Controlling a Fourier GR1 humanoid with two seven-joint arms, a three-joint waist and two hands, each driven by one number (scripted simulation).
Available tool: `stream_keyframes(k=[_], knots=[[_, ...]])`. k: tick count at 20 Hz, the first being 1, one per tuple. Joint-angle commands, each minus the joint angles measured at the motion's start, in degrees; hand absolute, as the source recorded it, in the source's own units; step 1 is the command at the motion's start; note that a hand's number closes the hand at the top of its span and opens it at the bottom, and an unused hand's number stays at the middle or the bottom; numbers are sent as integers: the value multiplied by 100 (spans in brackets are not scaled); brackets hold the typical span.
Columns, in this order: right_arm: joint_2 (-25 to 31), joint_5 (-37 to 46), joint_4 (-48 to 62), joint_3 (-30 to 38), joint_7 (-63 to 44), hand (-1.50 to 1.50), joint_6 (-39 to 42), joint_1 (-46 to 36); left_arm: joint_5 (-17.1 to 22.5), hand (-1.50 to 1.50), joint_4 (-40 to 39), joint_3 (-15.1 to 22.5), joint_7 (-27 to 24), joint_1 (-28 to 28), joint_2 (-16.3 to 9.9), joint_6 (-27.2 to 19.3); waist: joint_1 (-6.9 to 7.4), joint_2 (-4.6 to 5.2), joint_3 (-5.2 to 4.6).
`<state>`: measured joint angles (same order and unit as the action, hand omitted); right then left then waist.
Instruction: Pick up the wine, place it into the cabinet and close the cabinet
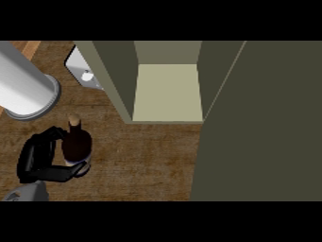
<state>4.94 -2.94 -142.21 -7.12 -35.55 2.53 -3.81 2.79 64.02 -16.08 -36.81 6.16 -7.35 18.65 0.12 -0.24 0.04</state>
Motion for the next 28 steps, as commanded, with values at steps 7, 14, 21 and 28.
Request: stream_keyframes(k=[7,14,21,28], knots=[[106,-568,-699,271,-514,-150,89,76,815,150,2639,545,1923,-576,594,-38,4,-4,2],[-111,-257,-582,-18,-259,-150,62,196,727,150,3872,1527,3028,-801,731,-675,-13,2,0],[-156,-224,-264,18,-326,-150,69,-162,770,150,4213,2350,3773,-209,734,-1455,-25,14,-3],[-90,-477,-438,294,-158,-150,225,159,785,150,4115,3198,4075,709,735,-2825,-52,18,-1]])
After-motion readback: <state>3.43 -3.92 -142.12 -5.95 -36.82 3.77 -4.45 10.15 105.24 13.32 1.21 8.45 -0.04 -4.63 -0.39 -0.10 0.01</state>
